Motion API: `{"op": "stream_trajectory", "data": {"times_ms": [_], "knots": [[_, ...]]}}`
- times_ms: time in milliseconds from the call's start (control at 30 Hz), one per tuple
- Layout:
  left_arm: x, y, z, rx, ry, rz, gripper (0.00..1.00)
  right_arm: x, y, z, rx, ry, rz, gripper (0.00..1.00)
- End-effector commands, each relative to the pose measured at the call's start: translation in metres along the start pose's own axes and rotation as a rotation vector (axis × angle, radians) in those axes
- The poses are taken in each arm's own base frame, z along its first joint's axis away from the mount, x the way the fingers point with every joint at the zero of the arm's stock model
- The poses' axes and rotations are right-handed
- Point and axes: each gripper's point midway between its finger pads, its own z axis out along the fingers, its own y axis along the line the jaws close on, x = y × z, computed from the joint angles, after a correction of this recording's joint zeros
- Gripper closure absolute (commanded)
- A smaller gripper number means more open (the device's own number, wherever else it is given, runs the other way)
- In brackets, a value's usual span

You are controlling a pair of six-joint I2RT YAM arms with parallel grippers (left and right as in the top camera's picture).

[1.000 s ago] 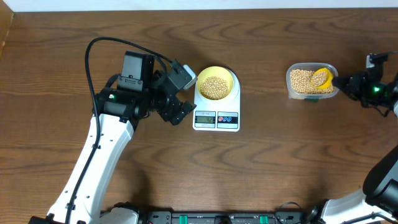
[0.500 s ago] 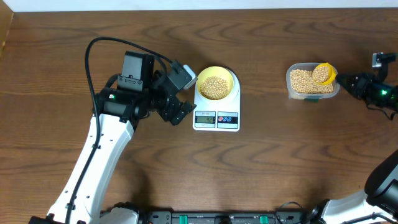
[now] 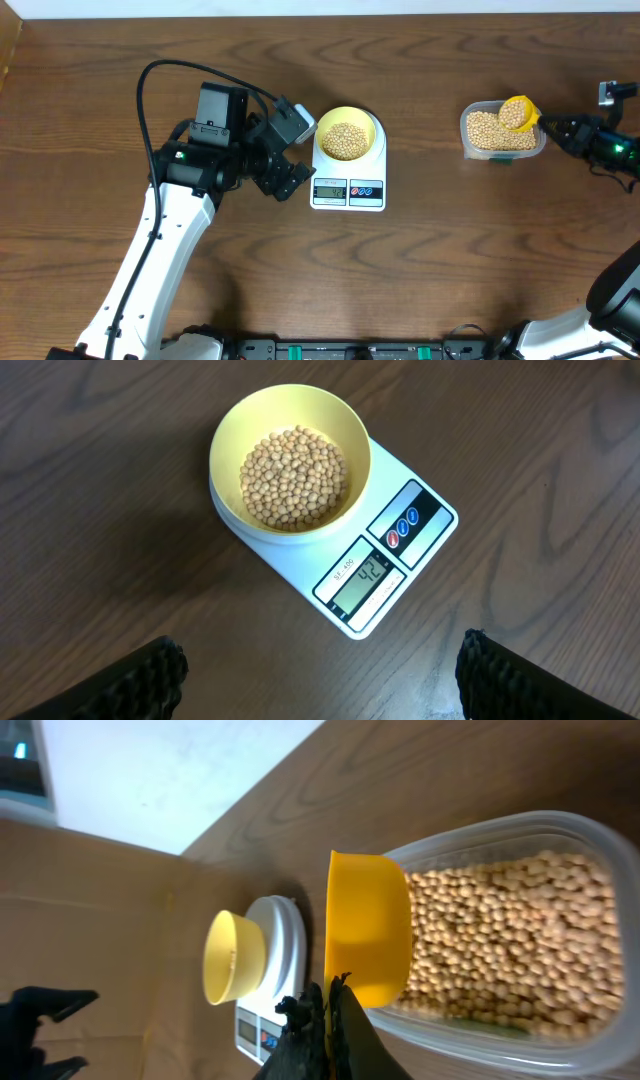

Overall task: Scoop item into bowl and weigh 50g on scale
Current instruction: 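Lift the filled scoop and carry it left toward the bowl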

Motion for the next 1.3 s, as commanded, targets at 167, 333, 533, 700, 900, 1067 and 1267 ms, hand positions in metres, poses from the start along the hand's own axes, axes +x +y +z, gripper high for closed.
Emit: {"op": "stream_trajectory", "data": {"times_ms": [167, 333, 533, 700, 900, 1067, 1267], "knots": [[0.005, 0.001, 0.001, -0.005, 0.008, 0.003, 0.11, 0.004, 0.02, 0.01, -0.084, 0.023, 0.058, 0.99], [0.005, 0.001, 0.001, -0.005, 0.008, 0.003, 0.12, 0.01, 0.031, 0.023, -0.102, 0.06, 0.06, 0.99], [0.005, 0.001, 0.001, -0.005, 0.008, 0.003, 0.12, 0.015, 0.048, 0.043, -0.131, 0.101, 0.062, 0.99], [0.005, 0.001, 0.001, -0.005, 0.008, 0.003, 0.12, 0.017, 0.067, 0.064, -0.163, 0.131, 0.065, 0.99], [0.005, 0.001, 0.001, -0.005, 0.008, 0.004, 0.12, 0.016, 0.095, 0.089, -0.213, 0.154, 0.057, 0.99], [0.005, 0.001, 0.001, -0.005, 0.008, 0.003, 0.12, 0.019, 0.115, 0.106, -0.241, 0.171, 0.035, 0.99], [0.005, 0.001, 0.001, -0.005, 0.008, 0.003, 0.12, 0.03, 0.13, 0.128, -0.22, 0.193, 0.035, 0.99]]}}
